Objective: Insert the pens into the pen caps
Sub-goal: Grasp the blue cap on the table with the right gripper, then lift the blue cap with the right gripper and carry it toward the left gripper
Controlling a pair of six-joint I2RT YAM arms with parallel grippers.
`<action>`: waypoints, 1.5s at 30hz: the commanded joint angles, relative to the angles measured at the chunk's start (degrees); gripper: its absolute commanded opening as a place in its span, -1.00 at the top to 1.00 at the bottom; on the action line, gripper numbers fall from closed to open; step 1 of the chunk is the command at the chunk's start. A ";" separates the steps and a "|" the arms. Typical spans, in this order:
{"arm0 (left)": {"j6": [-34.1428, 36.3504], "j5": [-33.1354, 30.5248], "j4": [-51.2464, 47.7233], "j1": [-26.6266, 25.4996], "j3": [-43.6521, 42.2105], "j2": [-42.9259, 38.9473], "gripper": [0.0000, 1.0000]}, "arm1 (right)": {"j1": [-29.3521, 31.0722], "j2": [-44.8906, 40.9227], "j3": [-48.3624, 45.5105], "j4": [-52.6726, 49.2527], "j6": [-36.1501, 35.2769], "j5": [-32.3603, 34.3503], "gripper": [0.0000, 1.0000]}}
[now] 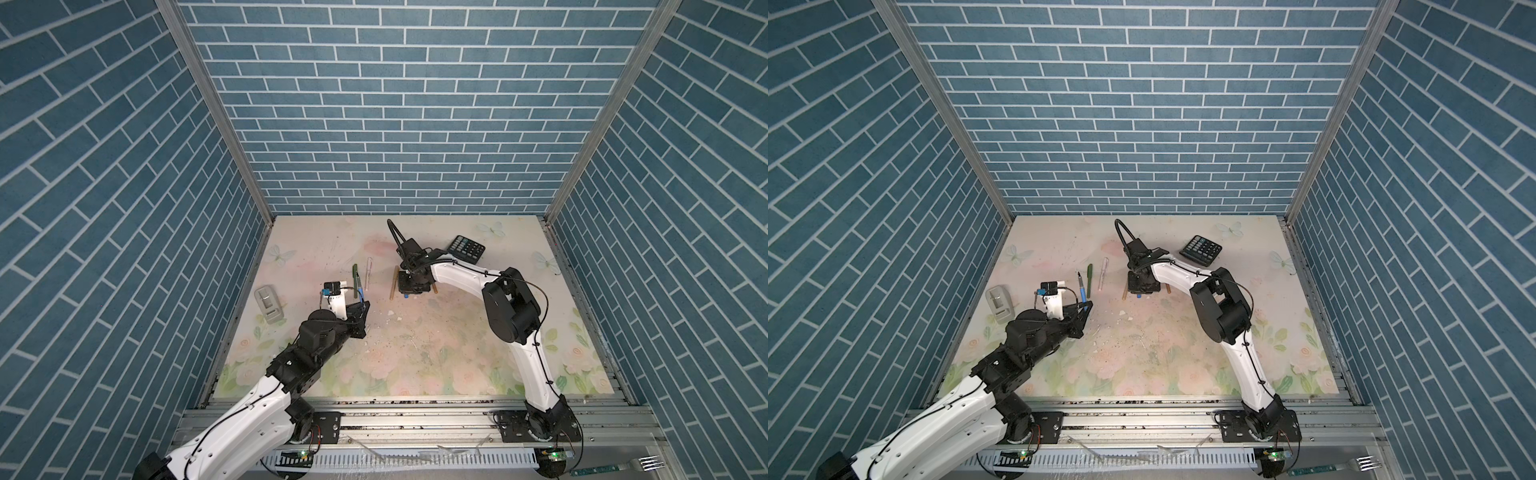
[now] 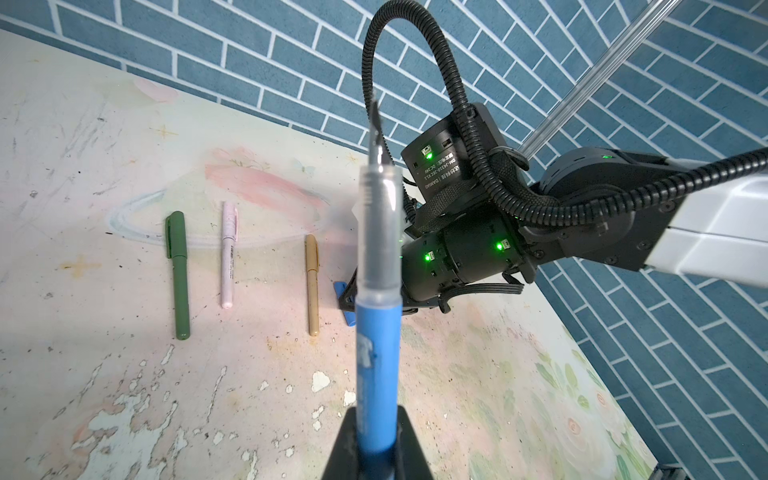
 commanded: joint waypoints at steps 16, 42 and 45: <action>0.32 -0.83 -0.29 0.19 -0.58 -1.01 1.00 | 0.11 0.83 4.57 -4.57 -2.48 1.52 0.82; 1.83 -0.81 1.48 0.19 -0.33 1.21 1.00 | 0.10 -15.80 -11.01 15.83 -0.47 -2.24 0.90; 1.92 -0.03 2.88 0.20 -0.31 2.04 1.00 | 0.13 -21.14 -17.62 23.94 -0.27 -2.49 0.90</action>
